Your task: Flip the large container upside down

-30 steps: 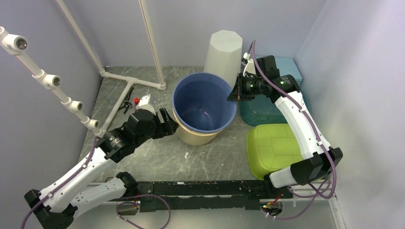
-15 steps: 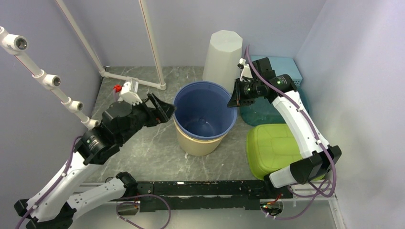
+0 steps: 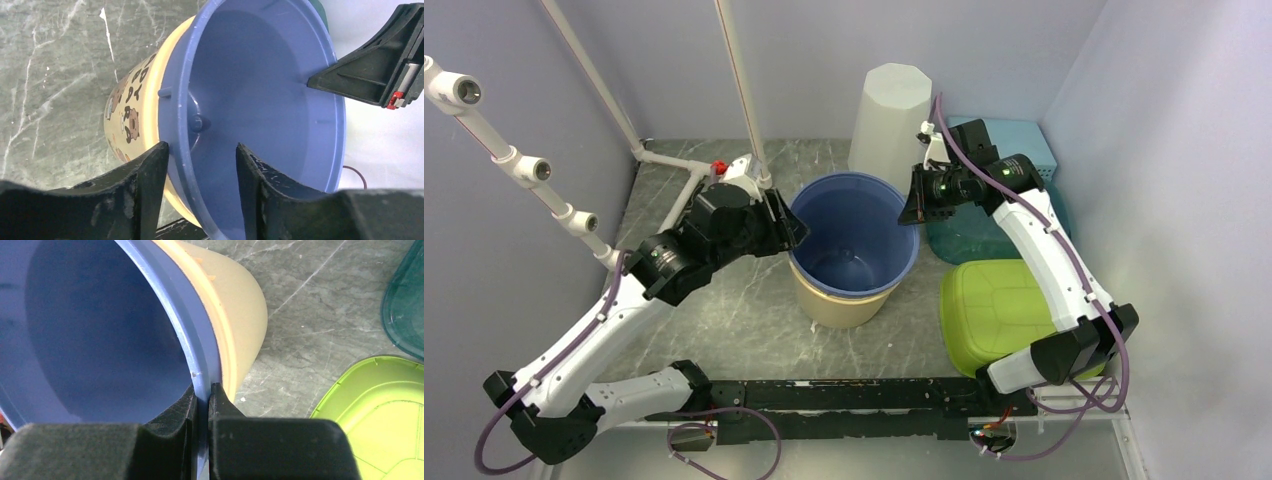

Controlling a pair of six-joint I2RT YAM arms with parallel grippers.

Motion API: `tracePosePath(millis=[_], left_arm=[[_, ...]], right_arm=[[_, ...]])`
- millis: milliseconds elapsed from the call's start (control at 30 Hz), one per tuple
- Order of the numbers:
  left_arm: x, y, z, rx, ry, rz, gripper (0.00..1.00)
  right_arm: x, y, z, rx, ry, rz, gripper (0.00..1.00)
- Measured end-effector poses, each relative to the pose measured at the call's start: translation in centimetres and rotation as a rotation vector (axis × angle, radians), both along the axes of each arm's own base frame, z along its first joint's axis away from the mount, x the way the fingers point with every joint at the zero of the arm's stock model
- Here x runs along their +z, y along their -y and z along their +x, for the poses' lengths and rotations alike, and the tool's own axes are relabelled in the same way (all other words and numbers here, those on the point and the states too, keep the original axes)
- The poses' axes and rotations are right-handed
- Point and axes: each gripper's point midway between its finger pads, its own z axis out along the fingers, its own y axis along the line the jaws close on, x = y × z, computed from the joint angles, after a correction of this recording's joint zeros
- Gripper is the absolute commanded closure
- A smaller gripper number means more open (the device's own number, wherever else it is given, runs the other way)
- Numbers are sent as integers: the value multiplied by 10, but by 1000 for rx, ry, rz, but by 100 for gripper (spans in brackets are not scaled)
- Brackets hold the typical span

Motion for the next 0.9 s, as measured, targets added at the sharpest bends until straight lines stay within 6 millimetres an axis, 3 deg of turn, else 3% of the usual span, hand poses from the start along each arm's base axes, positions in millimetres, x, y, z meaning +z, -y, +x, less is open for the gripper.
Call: tracePosePath(millis=[200,367,600,900], left_arm=[[-3,-8,-2,3,-2,27,81],[-13,-11,1,21,-27,61,97],[-20,-25,1,79,-43,73,97],[-21,-30,-1,91,-23,55,97]], right_arm=[[3,-1,-4,16,7,38,96],[5,-5,-8,35,9,71,81],[16,-17,-19,86,-16,161,61],[20,-26,-17,110,-10,216,56]])
